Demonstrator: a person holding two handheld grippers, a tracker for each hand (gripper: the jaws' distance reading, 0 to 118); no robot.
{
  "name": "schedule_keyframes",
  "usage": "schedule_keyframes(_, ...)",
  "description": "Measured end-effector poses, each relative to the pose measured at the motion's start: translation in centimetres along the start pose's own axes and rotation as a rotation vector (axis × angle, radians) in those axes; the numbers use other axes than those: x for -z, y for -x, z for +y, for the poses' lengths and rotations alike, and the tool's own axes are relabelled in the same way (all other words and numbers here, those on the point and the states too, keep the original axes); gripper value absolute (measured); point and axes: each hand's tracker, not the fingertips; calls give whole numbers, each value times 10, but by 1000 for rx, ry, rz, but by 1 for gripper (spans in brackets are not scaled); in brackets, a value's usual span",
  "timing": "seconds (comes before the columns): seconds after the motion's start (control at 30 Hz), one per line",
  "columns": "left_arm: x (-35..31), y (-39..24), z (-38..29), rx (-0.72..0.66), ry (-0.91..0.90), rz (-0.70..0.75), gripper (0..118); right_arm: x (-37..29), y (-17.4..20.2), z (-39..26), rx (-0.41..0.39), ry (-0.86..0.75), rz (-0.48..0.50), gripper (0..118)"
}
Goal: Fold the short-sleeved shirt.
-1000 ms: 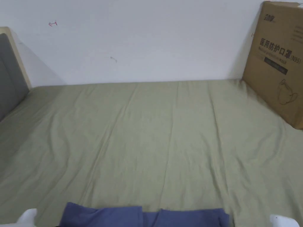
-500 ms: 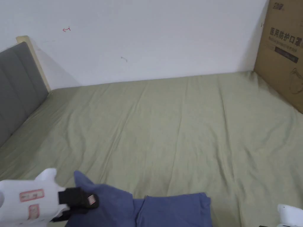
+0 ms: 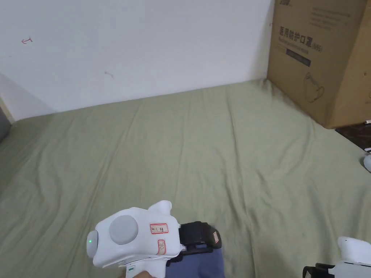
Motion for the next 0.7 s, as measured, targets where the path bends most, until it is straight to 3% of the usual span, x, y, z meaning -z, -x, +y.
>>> schedule_keyframes(0.03,-3,0,-1,3,-4,-4,114,-1,-2,0,7,0,-4,0)
schedule_keyframes(0.13,-19,6,1,28,-49,-10,108,-2,-5,-1,20,-2,-5,0)
schedule_keyframes(0.17,-26,8,0,28,-67,6,95,-1,-5,-1,24,-3,-5,0)
schedule_keyframes(0.2,-33,12,-3,34,-111,24,72,0,-4,-1,27,-5,-3,0)
schedule_keyframes(0.27,-34,21,-6,52,-150,68,0,5,-2,-3,30,0,7,0)
schedule_keyframes(0.33,-26,29,-18,38,-166,160,0,7,3,-4,14,13,15,0)
schedule_keyframes(0.47,13,42,-33,41,-70,141,0,13,12,-2,-43,30,8,0)
schedule_keyframes(0.6,50,36,-52,18,-2,73,0,16,12,-2,-26,29,22,0)
schedule_keyframes(0.7,69,17,-60,93,26,63,0,16,12,-3,-32,37,11,0)
